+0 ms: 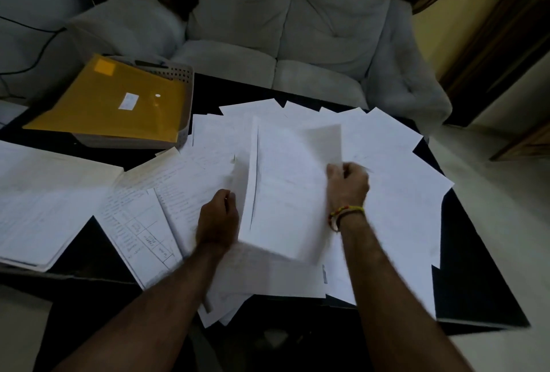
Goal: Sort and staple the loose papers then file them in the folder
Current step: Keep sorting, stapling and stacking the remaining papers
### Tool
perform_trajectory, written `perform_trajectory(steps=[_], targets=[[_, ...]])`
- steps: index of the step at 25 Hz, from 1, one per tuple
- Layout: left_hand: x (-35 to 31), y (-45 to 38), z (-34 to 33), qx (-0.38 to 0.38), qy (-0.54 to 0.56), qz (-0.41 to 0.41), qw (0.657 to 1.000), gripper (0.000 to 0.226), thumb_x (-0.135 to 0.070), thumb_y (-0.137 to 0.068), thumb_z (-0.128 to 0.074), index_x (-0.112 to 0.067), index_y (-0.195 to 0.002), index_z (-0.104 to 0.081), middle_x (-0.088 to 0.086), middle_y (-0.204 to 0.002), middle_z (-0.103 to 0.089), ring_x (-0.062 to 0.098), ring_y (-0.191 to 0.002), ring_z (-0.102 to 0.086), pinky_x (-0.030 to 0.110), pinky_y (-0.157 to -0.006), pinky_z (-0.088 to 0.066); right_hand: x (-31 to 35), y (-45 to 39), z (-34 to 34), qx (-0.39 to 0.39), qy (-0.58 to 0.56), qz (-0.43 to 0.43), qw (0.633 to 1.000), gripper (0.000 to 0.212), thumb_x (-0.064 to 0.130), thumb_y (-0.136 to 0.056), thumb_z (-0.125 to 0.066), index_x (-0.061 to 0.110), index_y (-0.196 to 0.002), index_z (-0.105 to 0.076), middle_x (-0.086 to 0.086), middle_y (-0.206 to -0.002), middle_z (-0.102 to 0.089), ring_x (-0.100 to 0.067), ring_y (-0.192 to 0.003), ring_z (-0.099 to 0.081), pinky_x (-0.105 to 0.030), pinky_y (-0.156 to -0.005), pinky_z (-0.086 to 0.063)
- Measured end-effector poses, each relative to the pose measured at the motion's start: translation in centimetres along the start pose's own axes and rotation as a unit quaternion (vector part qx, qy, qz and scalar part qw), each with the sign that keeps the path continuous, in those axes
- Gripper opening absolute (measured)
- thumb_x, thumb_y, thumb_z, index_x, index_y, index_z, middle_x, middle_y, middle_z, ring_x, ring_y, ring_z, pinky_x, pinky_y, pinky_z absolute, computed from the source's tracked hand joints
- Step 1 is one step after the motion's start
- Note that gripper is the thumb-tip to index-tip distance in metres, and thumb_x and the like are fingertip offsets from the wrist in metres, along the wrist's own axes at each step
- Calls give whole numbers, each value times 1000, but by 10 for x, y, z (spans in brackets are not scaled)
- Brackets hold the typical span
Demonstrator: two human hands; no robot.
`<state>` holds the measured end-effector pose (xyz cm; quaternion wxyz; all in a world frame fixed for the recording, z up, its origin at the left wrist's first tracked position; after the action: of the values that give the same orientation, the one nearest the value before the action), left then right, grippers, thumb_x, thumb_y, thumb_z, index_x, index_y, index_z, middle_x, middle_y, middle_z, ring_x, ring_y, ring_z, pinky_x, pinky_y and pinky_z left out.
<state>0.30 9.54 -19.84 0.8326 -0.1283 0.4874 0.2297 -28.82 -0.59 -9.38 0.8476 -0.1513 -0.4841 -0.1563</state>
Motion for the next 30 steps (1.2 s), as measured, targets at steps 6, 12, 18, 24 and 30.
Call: perform_trajectory(steps=[6,12,18,24,30], targets=[[1,0,12,-84,105,23,991,46,-42,-92,-38,-8,-64,-51,1,-61,-57,17,-61,-53,28,-60,-34,-86,27,-55,81,135,-30,987,20,36,-83,-65,15,-85,-61,-5,-90,-67,-28,-90,-61,-35,-77,-48],[-6,-2,1,-34,15,-41,998,24,-28,-87,-68,-8,-99,-69,-1,-95,-73,13,-83,-68,14,-70,-46,-78,35,-55,32,176,22,984,26,37,-85,-65,12,-92,-62,-6,-99,-62,-28,-98,-55,-38,-81,-43],[-11,0,8,-31,40,-37,998,8,-22,-90,-64,-16,-84,-63,-4,-76,-67,17,-73,-63,25,-64,-46,-85,23,-53,121,92,-42,987,71,54,-74,-75,10,-126,-54,-14,-122,-58,-32,-117,-54,-42,-103,-41],[-85,21,52,-98,134,-132,977,36,-16,-94,-59,-26,-64,-42,-13,-52,-45,-1,-53,-43,10,-53,-33,-16,18,-13,124,-114,20,986,21,23,-86,-72,8,-99,-65,-9,-97,-68,-26,-96,-64,-21,-77,-51],[-159,29,88,-187,141,-208,950,21,-35,-100,-44,-15,-107,-48,-2,-100,-64,2,-88,-63,6,-64,-46,93,80,57,-116,-168,277,939,14,16,-93,-61,4,-100,-57,4,-89,-61,-3,-75,-54,0,-69,-37]])
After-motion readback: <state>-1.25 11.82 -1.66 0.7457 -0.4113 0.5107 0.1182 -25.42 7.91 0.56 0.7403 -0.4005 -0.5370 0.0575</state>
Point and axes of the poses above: each hand's wrist, its own y-axis away from the middle knuckle, its own z-axis out of the back of the hand, x = y × z, the point moved 9 cm from there along -y, towards the middle knuckle
